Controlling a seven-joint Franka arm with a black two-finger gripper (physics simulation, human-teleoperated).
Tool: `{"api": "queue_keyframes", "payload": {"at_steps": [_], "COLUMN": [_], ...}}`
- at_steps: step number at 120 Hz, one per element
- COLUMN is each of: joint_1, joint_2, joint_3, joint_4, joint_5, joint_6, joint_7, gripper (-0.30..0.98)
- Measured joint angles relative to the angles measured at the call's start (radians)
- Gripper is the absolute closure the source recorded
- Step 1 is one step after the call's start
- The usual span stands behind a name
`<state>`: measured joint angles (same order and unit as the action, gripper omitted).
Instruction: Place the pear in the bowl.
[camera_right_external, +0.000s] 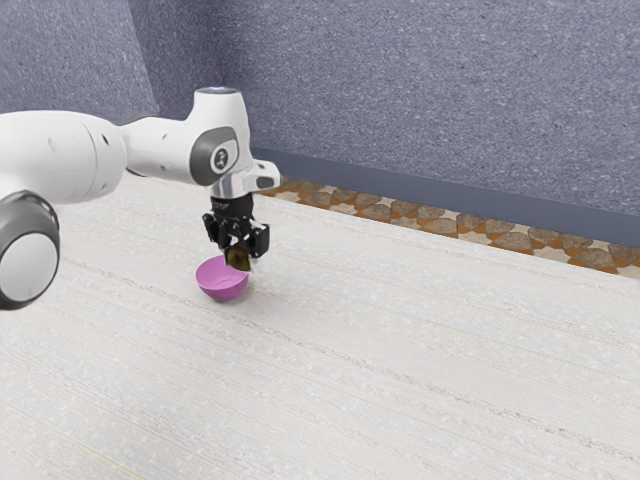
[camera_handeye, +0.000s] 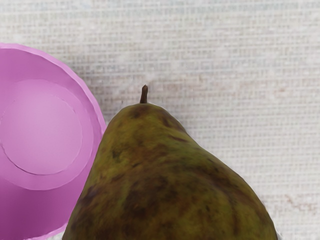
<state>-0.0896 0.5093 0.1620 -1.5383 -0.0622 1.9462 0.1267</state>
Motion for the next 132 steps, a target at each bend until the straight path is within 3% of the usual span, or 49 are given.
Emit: {"api": "queue_keyframes", "payload": {"at_steps": [52, 132], "joint_1": [0.031, 0.062], "joint_2": [-0.024, 0.073], "joint_3": [0.060, 0.060], "joint_4": [-0.060, 0.030], "joint_5": [0.005, 0.017], "joint_6": [0.012, 0.018], "joint_7": [0.090, 0.189], "gripper": [0.41, 0.40]}}
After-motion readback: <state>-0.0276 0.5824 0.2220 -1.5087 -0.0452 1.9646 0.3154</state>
